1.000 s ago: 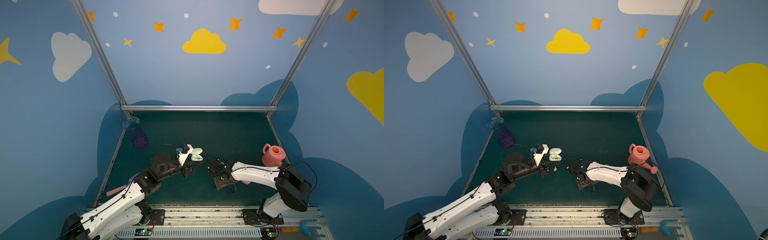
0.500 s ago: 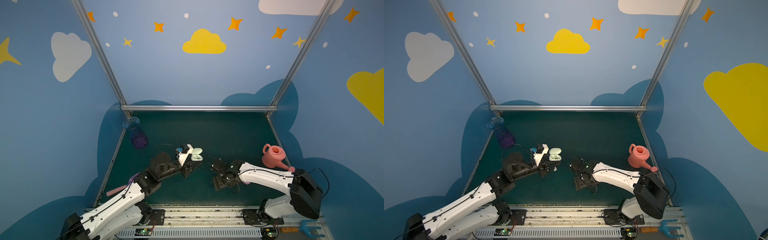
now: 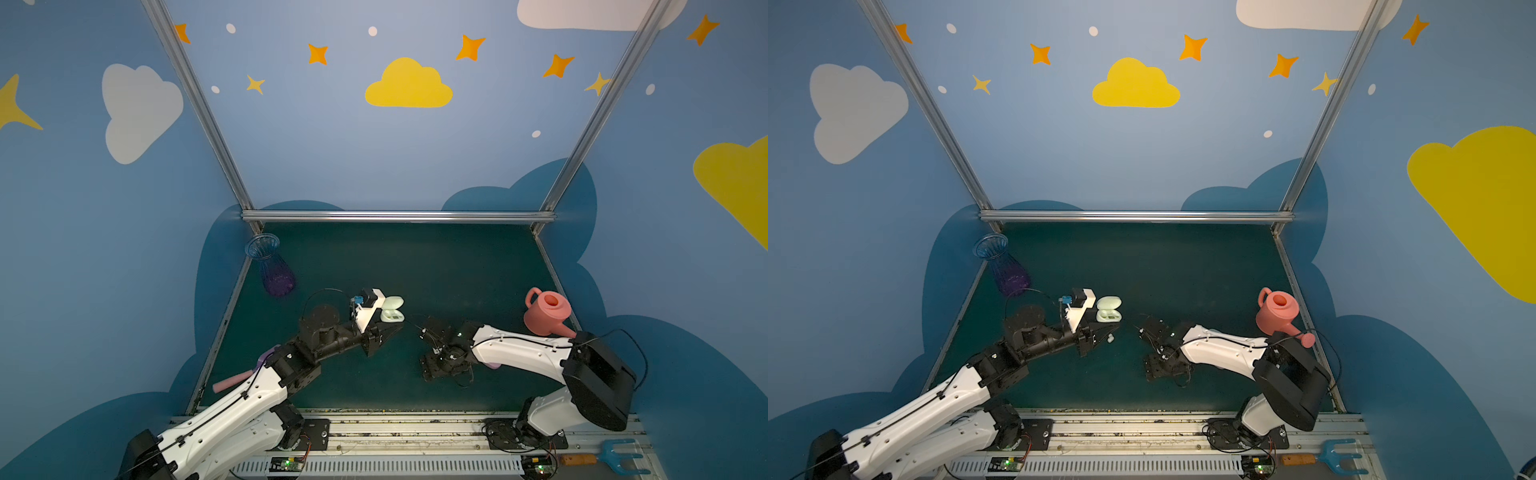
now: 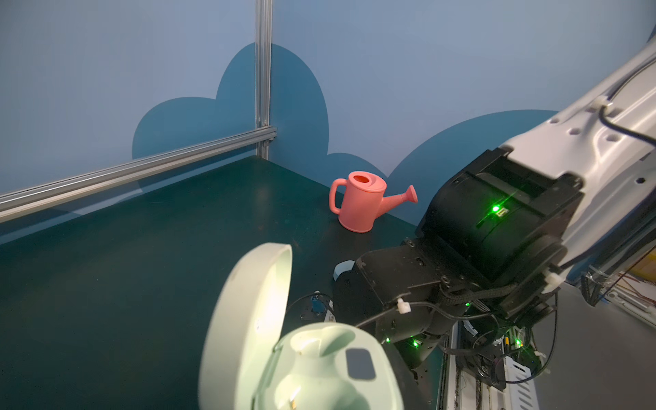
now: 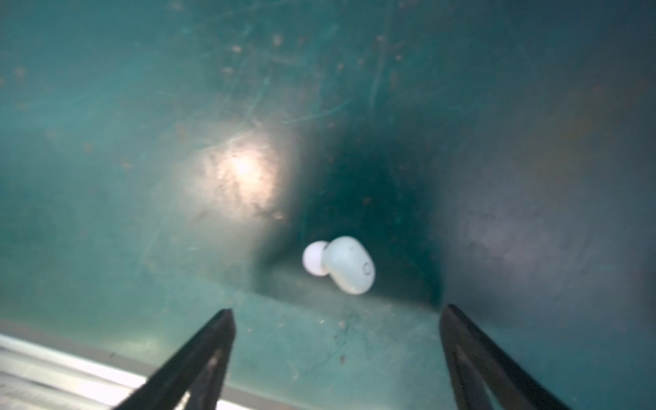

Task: Insert wireless bluetooth earbuds into charging case
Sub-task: Rotate the wireless bluetooth earbud at the bottom-center of the table, then pick up the wireless bluetooth earbud from the bottom-center of the table.

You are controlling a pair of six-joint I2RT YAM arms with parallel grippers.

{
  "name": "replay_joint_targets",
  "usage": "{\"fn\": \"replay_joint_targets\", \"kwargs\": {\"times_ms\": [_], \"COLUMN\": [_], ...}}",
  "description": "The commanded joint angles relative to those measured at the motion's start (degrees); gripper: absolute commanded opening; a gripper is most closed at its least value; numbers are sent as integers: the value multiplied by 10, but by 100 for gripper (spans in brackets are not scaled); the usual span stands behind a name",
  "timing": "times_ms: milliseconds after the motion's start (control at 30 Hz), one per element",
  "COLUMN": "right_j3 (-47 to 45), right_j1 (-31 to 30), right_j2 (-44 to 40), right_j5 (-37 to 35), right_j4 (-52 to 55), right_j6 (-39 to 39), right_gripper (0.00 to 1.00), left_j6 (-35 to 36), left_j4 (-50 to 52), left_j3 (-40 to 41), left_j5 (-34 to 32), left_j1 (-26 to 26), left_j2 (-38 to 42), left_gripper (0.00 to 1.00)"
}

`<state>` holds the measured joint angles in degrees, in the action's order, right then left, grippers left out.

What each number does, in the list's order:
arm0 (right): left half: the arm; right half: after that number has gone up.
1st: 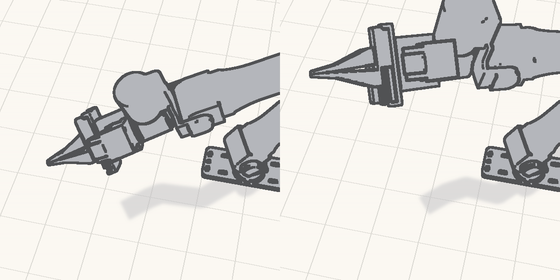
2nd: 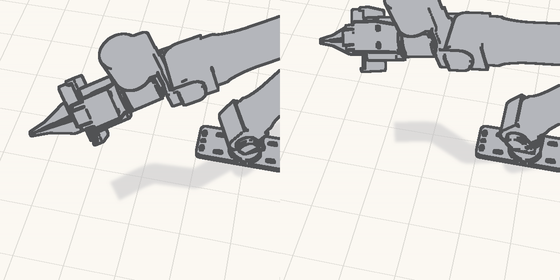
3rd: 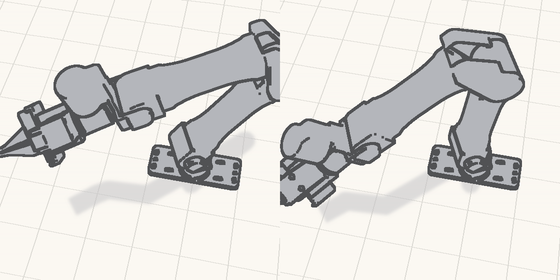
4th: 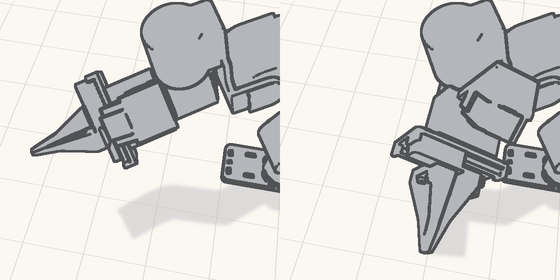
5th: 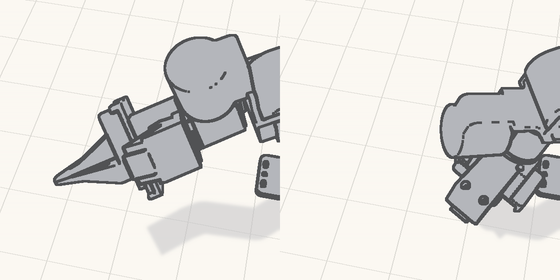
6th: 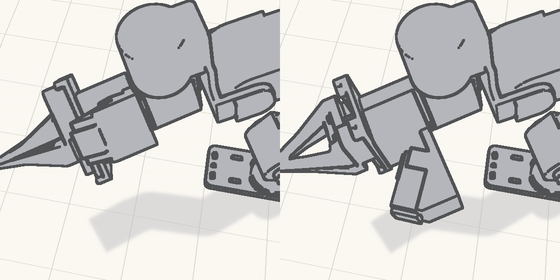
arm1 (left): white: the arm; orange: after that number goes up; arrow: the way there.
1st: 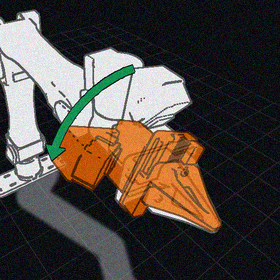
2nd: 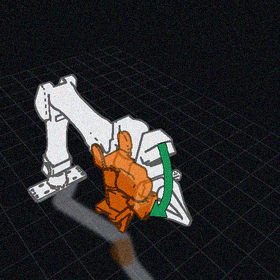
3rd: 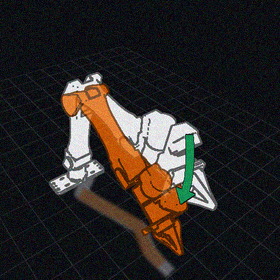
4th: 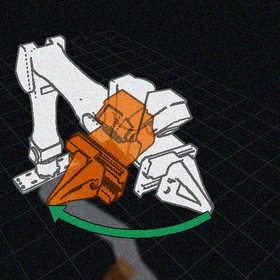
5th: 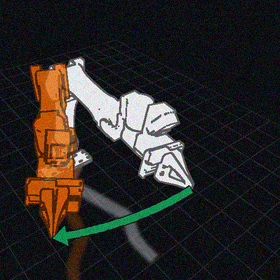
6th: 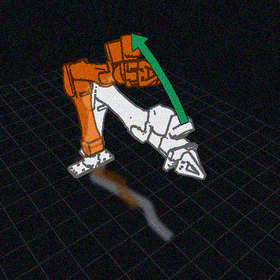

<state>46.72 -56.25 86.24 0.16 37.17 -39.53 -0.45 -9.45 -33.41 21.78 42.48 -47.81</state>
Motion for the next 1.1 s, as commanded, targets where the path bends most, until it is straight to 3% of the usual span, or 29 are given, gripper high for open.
{"fn": "replay_joint_targets", "kwargs": {"times_ms": [0, 100, 233, 1067], "right_j3": [-7, -7, -11, 31], "right_j1": [4, 3, 1, 27], "right_j2": [2, 7, 2, 46], "right_j5": [28, 57, 72, 42], "right_j4": [-21, -30, -28, -32], "right_j6": [7, -1, -16, 40], "right_gripper": [79, 71, 68, 67], "left_j6": [5, 5, 8, 8], "left_j4": [3, 4, 14, 22], "left_j3": [-10, -11, -15, -10], "left_j5": [-5, -8, -7, -20], "left_j1": [-1, -1, -2, -2], "left_j2": [6, 6, 8, 20], "left_gripper": [3, 3, 3, 3]}}
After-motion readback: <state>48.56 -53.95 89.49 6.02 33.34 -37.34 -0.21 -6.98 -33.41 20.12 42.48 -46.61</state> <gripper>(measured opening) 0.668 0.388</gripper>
